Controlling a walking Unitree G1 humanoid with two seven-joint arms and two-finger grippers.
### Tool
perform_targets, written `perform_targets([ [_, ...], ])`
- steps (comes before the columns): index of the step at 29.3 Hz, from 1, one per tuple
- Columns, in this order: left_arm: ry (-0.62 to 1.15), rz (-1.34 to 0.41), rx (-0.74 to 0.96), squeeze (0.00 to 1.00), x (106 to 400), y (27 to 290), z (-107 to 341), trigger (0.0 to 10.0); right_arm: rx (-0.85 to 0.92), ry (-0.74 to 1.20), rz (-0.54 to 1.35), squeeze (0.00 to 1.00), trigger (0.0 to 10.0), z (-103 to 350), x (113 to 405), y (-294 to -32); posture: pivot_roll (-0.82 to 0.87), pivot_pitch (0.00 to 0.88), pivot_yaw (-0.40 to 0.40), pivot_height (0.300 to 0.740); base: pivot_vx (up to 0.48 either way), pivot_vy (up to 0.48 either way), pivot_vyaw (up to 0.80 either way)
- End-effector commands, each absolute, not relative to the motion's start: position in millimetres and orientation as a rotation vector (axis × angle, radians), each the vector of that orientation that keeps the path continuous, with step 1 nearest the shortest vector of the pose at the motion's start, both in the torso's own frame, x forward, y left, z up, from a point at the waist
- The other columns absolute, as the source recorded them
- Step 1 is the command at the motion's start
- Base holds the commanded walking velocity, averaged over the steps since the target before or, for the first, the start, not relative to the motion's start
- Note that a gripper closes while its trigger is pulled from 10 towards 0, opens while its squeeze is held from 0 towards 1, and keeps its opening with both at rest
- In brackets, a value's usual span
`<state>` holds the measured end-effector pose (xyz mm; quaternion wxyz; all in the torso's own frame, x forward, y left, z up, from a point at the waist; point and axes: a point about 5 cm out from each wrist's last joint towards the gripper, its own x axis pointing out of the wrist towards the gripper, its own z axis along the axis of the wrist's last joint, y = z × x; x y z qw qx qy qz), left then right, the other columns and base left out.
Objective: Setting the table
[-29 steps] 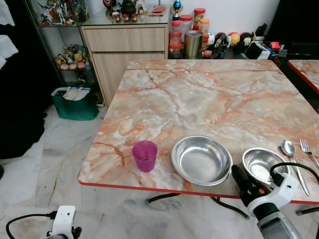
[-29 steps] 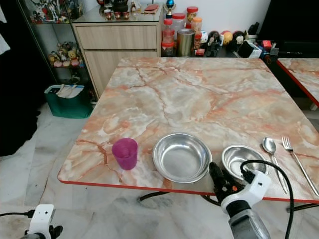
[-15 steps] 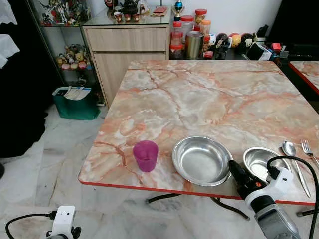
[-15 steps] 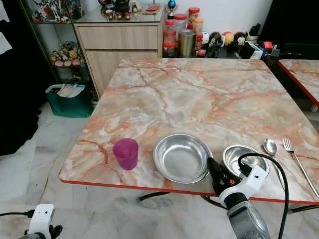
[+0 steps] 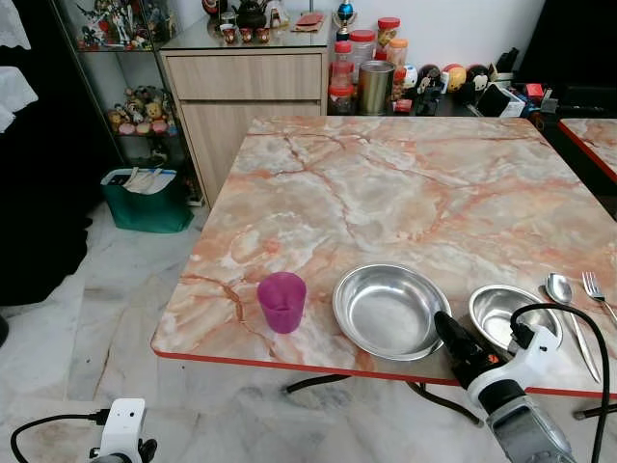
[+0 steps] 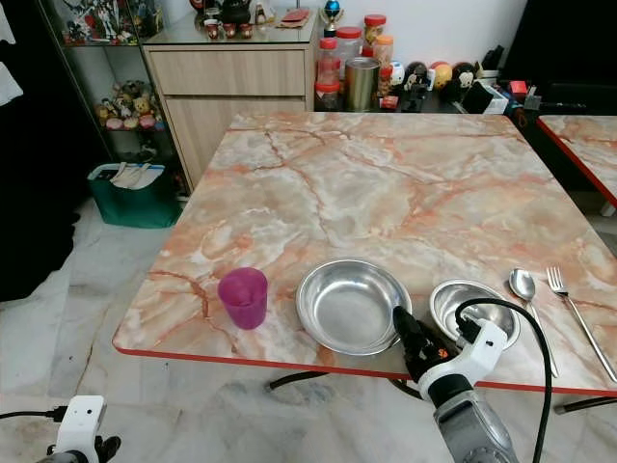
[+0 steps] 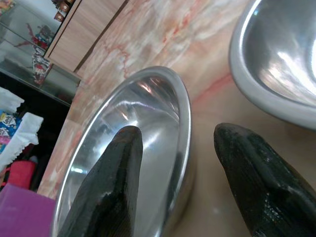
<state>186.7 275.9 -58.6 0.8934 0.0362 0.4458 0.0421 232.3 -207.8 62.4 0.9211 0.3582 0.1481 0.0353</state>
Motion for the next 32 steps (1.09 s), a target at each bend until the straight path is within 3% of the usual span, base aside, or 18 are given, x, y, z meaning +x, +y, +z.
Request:
perform_targets([
  [1, 0.929, 0.089, 0.084, 0.00, 185, 278, -59, 10.0, 0.736, 0.305, 0.068, 0.00, 10.0, 62, 235, -209, -0.01, 0.000, 0.017, 0.736, 0.000, 0.000, 0.00],
  [32, 0.928, 0.089, 0.079, 0.00, 185, 276, -59, 10.0, 0.729, 0.309, 0.075, 0.00, 10.0, 61, 264, -204, 0.00, 0.000, 0.015, 0.736, 0.000, 0.000, 0.00],
])
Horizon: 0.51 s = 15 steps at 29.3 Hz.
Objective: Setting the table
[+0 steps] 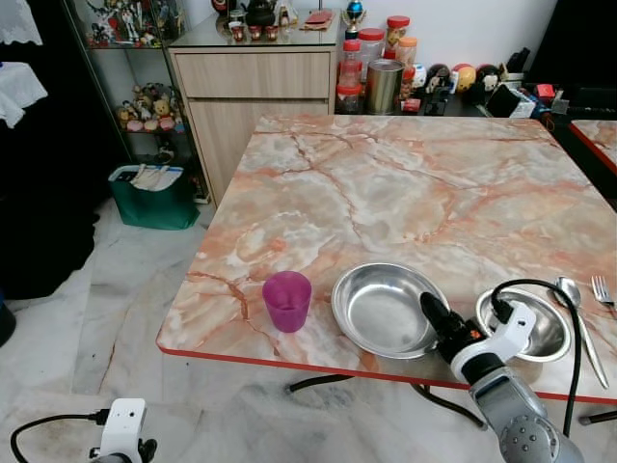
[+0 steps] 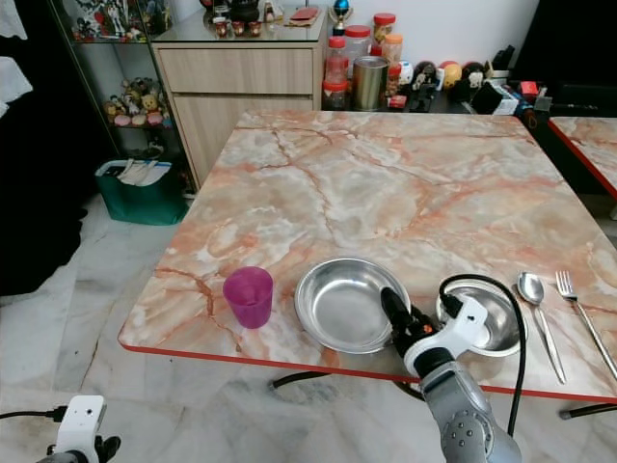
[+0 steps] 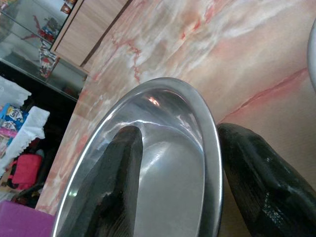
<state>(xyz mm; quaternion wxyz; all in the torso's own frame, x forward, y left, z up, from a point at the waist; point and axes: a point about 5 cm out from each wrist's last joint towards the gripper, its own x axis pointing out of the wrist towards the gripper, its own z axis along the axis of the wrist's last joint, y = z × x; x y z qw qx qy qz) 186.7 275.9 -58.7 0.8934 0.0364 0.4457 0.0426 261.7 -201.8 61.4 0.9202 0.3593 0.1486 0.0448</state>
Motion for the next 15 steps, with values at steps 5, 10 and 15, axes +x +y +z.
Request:
perform_targets([
  [5, 0.928, 0.090, 0.077, 0.00, 185.2, 276.0, -59.4, 10.0, 0.709, 0.312, 0.056, 0.00, 10.0, 61.6, 267.1, -205.6, 0.00, 0.000, 0.013, 0.736, 0.000, 0.000, 0.00],
  [10, 0.929, 0.089, 0.077, 0.00, 184.9, 276.0, -59.6, 10.0, 0.685, 0.299, 0.048, 0.00, 10.0, 65.4, 270.5, -207.9, 0.00, 0.000, 0.014, 0.736, 0.000, 0.000, 0.00],
  [15, 0.930, 0.088, 0.078, 0.00, 184.8, 275.6, -59.8, 10.0, 0.659, 0.304, 0.059, 0.00, 10.0, 66.3, 272.8, -207.8, 0.00, 0.000, 0.013, 0.736, 0.000, 0.000, 0.00],
])
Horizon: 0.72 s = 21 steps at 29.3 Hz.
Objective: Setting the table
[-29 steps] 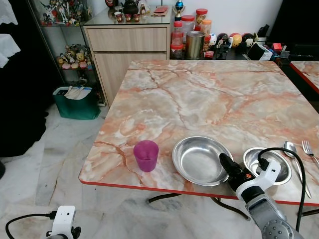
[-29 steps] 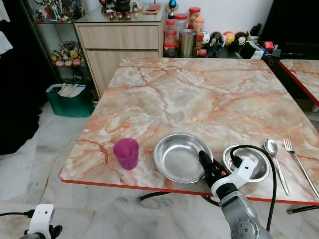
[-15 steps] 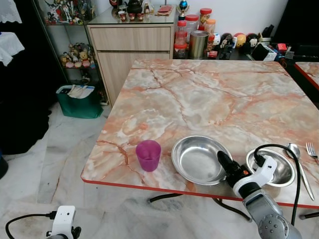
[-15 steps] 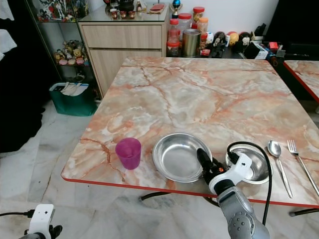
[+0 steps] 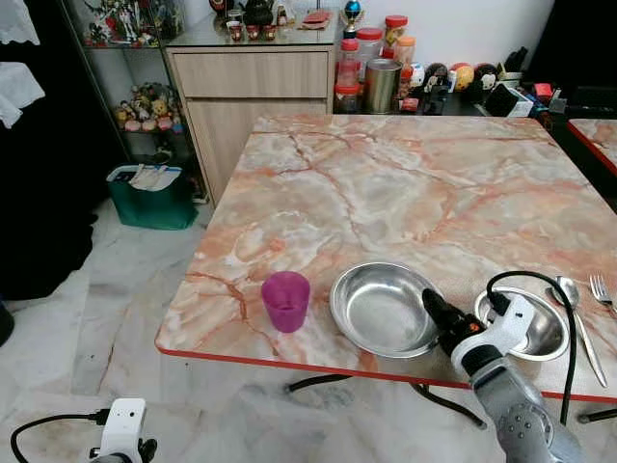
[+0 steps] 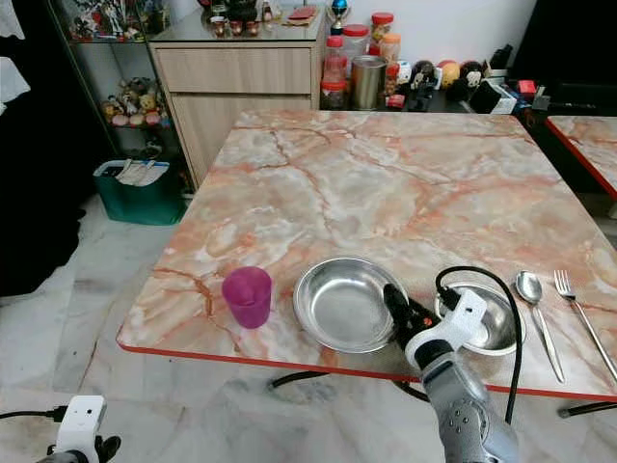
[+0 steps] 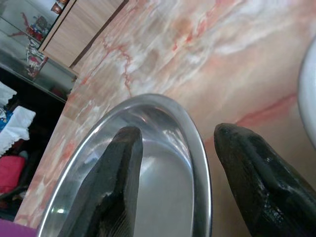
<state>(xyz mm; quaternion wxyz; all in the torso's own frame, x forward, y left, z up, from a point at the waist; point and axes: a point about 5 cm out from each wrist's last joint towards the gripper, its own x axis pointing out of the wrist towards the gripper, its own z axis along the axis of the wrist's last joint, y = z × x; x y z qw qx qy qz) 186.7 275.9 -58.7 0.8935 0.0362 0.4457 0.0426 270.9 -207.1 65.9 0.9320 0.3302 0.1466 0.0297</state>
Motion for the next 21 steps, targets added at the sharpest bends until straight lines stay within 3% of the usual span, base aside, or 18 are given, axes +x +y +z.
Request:
perform_targets([
  [1, 0.930, 0.088, 0.077, 0.00, 184.9, 275.5, -59.8, 10.0, 0.663, 0.304, 0.065, 0.00, 10.0, 66.4, 273.6, -207.1, 0.00, 0.000, 0.013, 0.736, 0.000, 0.000, 0.00],
  [2, 0.929, 0.089, 0.077, 0.00, 184.9, 275.5, -59.8, 10.0, 0.665, 0.305, 0.068, 0.55, 10.0, 66.6, 274.1, -206.5, 0.00, 0.000, 0.013, 0.736, 0.000, 0.000, 0.00],
  [3, 0.929, 0.089, 0.076, 0.00, 184.9, 275.4, -59.9, 10.0, 0.665, 0.304, 0.072, 1.00, 10.0, 66.9, 274.6, -206.0, 0.00, 0.000, 0.010, 0.736, 0.000, 0.000, 0.00],
  [15, 0.930, 0.091, 0.077, 0.00, 184.6, 274.8, -60.2, 10.0, 0.648, 0.311, 0.092, 1.00, 10.0, 68.9, 279.4, -202.8, 0.00, 0.000, 0.008, 0.736, 0.000, 0.000, 0.00],
  [16, 0.930, 0.091, 0.077, 0.00, 184.7, 274.8, -60.2, 10.0, 0.640, 0.325, 0.094, 0.00, 10.0, 67.5, 280.6, -201.6, 0.01, 0.000, 0.007, 0.736, 0.000, 0.000, 0.00],
  [21, 0.929, 0.092, 0.077, 0.00, 184.7, 274.7, -60.2, 10.0, 0.625, 0.338, 0.103, 0.00, 10.0, 66.8, 283.4, -199.7, 0.01, 0.000, 0.007, 0.736, 0.000, 0.000, 0.00],
])
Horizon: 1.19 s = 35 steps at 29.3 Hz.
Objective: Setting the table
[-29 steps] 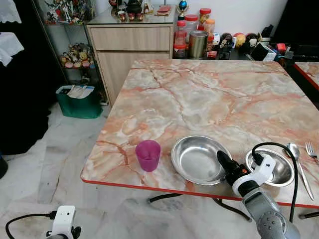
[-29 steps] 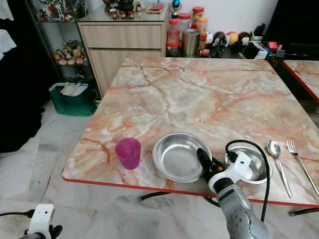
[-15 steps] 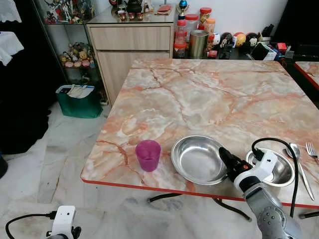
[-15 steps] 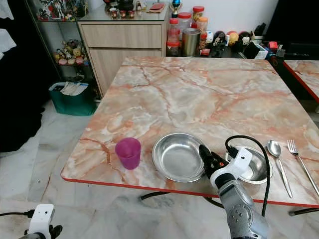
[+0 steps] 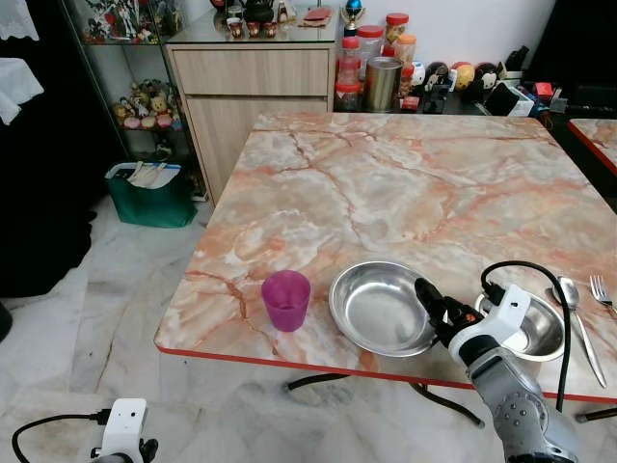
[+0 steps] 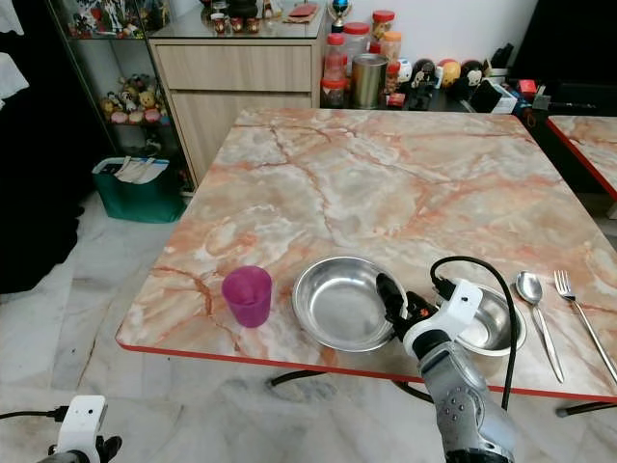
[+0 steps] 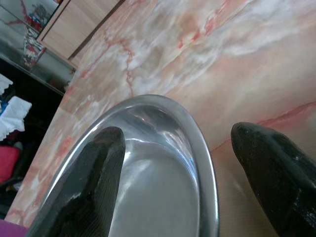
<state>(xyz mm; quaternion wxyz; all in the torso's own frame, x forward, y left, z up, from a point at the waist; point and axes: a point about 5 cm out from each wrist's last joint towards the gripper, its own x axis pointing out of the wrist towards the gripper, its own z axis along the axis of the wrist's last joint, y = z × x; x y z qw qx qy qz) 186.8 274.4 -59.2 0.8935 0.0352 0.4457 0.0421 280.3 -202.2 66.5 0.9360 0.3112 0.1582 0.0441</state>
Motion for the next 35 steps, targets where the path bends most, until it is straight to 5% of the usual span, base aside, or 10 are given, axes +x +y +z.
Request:
perform_targets([
  [1, 0.929, 0.092, 0.077, 0.00, 184.7, 274.7, -60.2, 10.0, 0.625, 0.338, 0.104, 0.00, 10.0, 66.8, 283.6, -199.6, 0.01, 0.000, 0.007, 0.736, 0.000, 0.000, 0.00],
  [17, 0.930, 0.094, 0.067, 0.00, 184.9, 273.8, -60.6, 10.0, 0.520, 0.409, 0.121, 0.00, 10.0, 63.7, 287.6, -200.2, 0.01, 0.000, 0.000, 0.736, 0.000, 0.000, 0.00],
  [18, 0.931, 0.093, 0.067, 0.00, 184.9, 273.7, -60.6, 10.0, 0.513, 0.419, 0.121, 0.00, 6.2, 62.7, 287.3, -200.0, 0.01, 0.000, 0.000, 0.736, 0.000, 0.000, 0.00],
  [19, 0.931, 0.093, 0.066, 0.00, 184.9, 273.7, -60.6, 10.0, 0.509, 0.426, 0.121, 0.00, 6.2, 62.1, 287.1, -199.9, 0.01, 0.000, 0.000, 0.736, 0.000, 0.000, 0.00],
  [20, 0.931, 0.092, 0.066, 0.00, 184.8, 273.6, -60.6, 10.0, 0.505, 0.430, 0.120, 0.00, 0.0, 61.4, 286.8, -199.9, 0.01, 0.000, 0.000, 0.736, 0.000, 0.000, 0.00],
  [35, 0.931, 0.093, 0.070, 0.00, 184.7, 274.1, -60.5, 10.0, 0.499, 0.421, 0.136, 0.00, 0.0, 62.7, 288.3, -197.0, 0.01, 0.000, 0.001, 0.736, 0.000, 0.000, 0.00],
])
